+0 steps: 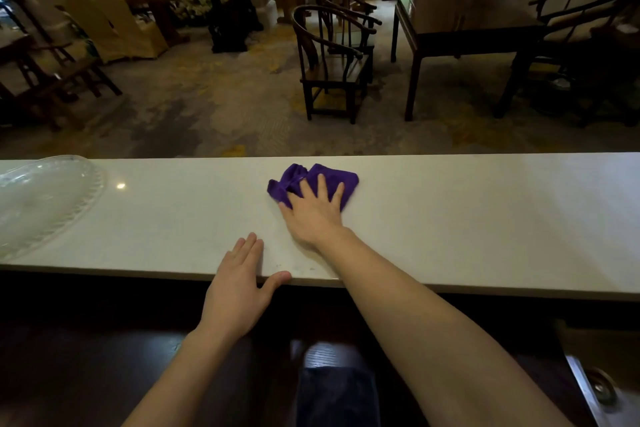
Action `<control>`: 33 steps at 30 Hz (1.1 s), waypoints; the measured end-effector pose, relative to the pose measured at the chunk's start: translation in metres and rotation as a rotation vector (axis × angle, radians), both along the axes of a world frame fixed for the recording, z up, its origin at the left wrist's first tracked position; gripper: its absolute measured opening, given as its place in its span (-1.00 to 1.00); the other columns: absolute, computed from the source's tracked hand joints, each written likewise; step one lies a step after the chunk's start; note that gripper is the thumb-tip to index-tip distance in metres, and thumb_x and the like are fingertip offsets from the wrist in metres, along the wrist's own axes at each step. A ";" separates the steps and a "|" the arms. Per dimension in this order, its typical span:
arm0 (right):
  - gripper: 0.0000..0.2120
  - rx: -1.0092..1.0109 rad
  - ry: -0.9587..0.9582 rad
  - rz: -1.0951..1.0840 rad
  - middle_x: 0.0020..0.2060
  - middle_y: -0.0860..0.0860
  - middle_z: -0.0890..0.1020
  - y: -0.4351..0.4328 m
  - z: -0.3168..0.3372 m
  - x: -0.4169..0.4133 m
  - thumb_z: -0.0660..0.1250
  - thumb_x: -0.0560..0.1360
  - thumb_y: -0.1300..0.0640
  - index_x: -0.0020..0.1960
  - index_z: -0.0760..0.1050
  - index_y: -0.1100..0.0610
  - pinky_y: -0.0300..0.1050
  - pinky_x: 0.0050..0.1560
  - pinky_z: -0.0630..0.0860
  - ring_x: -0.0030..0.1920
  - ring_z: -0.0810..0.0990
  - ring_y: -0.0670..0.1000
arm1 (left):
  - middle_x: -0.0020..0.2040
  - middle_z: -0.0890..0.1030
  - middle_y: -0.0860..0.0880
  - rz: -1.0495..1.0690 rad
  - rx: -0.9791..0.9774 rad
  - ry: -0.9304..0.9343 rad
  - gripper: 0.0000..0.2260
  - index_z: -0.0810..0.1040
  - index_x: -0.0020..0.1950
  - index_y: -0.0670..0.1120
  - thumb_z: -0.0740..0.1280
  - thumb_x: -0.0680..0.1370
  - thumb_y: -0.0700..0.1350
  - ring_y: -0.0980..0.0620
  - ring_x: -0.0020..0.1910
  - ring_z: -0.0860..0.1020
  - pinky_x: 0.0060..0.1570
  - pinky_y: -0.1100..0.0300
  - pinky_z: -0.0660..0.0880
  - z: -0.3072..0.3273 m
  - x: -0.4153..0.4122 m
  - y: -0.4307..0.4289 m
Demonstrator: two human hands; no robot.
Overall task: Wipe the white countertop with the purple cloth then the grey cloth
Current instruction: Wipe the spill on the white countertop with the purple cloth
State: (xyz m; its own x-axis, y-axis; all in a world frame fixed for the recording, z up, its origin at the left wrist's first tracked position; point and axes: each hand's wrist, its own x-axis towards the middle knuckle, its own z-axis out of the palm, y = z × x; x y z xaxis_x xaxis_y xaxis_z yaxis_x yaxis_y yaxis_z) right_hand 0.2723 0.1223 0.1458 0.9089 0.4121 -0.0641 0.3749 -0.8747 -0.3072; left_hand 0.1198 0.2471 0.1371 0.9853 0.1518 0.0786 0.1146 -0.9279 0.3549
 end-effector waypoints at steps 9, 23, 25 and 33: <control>-0.53 0.010 -0.076 0.178 0.64 0.05 0.15 0.012 -0.003 -0.048 -0.05 0.69 -0.16 0.51 0.32 -0.05 0.48 0.49 -0.22 0.63 -0.09 0.26 | 0.60 0.19 0.00 -0.023 -0.045 -0.024 -0.25 0.13 0.59 -0.03 0.26 0.51 0.28 0.04 0.59 0.09 0.52 0.05 0.15 0.001 0.002 0.001; -0.58 0.116 -0.192 0.246 0.56 0.02 0.34 -0.069 -0.008 -0.124 0.09 0.69 -0.08 0.50 0.36 0.00 0.30 0.58 -0.12 0.62 0.08 0.17 | 0.56 0.28 -0.14 -0.036 -0.098 -0.032 -0.20 0.32 0.49 -0.17 0.49 0.38 0.17 -0.07 0.57 0.17 0.50 -0.06 0.21 -0.004 -0.003 0.002; -0.61 0.189 -0.141 0.244 0.52 0.02 0.42 -0.076 -0.002 -0.126 0.12 0.69 -0.04 0.48 0.39 0.02 0.23 0.59 -0.08 0.60 0.17 0.12 | 0.52 0.33 -0.18 -0.077 -0.095 -0.045 -0.26 0.38 0.42 -0.18 0.51 0.38 0.15 -0.10 0.55 0.19 0.50 -0.06 0.16 -0.003 -0.002 0.002; -0.74 0.911 0.326 -0.071 -0.05 -0.06 0.70 -0.100 0.050 -0.115 0.14 0.66 -0.08 0.12 0.57 -0.03 -0.15 0.02 0.51 -0.01 0.64 -0.17 | 0.41 0.49 0.01 0.062 -0.690 -0.121 -0.23 0.37 0.47 -0.02 0.52 0.33 0.19 0.07 0.39 0.44 0.38 0.07 0.37 0.011 -0.014 -0.028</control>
